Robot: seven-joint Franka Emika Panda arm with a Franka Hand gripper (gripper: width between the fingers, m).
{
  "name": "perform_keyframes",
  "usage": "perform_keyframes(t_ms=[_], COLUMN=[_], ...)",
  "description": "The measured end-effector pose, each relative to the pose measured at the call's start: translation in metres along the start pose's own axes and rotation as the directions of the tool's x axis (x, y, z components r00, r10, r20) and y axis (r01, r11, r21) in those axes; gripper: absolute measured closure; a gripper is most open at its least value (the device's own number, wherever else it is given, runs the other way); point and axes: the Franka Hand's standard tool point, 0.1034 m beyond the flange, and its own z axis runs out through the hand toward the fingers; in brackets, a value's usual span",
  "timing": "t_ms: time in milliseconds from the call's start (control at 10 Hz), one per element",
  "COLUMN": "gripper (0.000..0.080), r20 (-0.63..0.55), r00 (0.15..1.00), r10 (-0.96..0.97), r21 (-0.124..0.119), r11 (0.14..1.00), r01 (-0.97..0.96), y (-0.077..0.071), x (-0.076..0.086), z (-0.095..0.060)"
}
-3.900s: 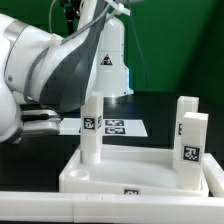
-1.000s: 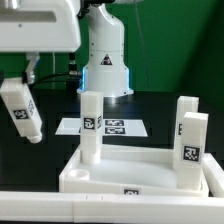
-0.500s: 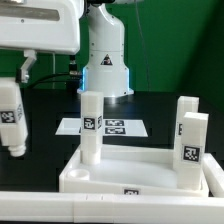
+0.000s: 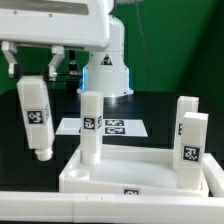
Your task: Assemble desk
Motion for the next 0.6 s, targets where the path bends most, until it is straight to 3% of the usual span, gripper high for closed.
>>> perform_keyframes(t_ms=[400,600], gripper=[0.0515,0.0515], r20=[0.002,-0.011], r00=[1.000,1.000], r10=[0.000,0.020], r21=[0.001,0.012], r11=[1.000,1.000], r01=[0.000,-0.020], y=[-0.001,-0.029], x=[-0.001,0.010], z=[0.001,-0.002])
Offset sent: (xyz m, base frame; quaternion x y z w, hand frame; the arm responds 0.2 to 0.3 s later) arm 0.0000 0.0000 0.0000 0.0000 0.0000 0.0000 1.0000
